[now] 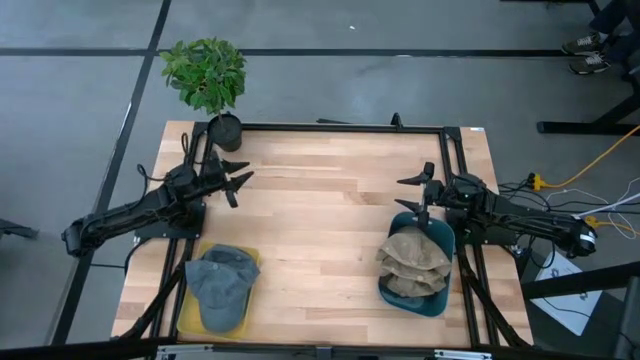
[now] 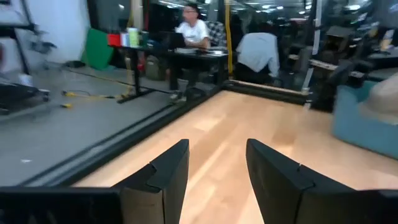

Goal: Pick & Place hat
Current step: Return to Home Position

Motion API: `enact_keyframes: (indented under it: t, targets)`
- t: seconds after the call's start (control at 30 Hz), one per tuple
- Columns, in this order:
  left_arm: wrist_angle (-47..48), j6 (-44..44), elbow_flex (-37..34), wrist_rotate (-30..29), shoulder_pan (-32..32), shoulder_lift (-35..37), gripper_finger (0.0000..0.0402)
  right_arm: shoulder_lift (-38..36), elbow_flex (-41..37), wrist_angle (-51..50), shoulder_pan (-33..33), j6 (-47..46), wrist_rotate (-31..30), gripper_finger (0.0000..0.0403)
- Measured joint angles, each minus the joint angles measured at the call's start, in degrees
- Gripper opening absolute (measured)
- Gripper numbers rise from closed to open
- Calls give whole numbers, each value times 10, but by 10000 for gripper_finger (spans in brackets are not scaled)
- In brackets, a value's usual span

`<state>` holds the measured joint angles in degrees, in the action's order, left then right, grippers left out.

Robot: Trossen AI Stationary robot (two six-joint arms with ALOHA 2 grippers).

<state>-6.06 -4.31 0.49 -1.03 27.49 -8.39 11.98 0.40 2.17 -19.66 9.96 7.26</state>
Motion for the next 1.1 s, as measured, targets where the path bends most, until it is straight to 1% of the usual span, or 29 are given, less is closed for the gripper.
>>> enact_keyframes:
  t: [0.1,0.17,0.37,0.57,0.63,0.73,0.8,0.93,1.0,1.03,1.1]
  targets:
    - [18,33,0,-22,0,7,157,5,1,2,0,17,0,275]
    - [40,52,0,-24,0,9,157,12,1,2,0,25,-3,275]
    - [52,77,0,-9,0,0,157,26,1,-3,0,23,-35,275]
    - [52,59,0,-6,0,-14,157,30,1,-7,0,11,-35,275]
    - [50,46,0,0,0,-14,157,29,0,8,0,-3,-19,275]
    - [29,56,0,26,0,-13,157,29,0,48,0,-7,31,275]
    - [20,56,0,33,0,-13,157,29,0,78,0,-7,58,275]
    - [16,56,0,32,0,-13,157,29,0,148,0,-6,73,275]
    - [16,56,0,32,0,-13,157,29,0,170,0,5,56,275]
    - [16,56,0,32,0,-13,157,29,0,175,0,17,36,275]
    - [16,56,0,32,0,-13,157,29,0,176,0,41,-27,275]
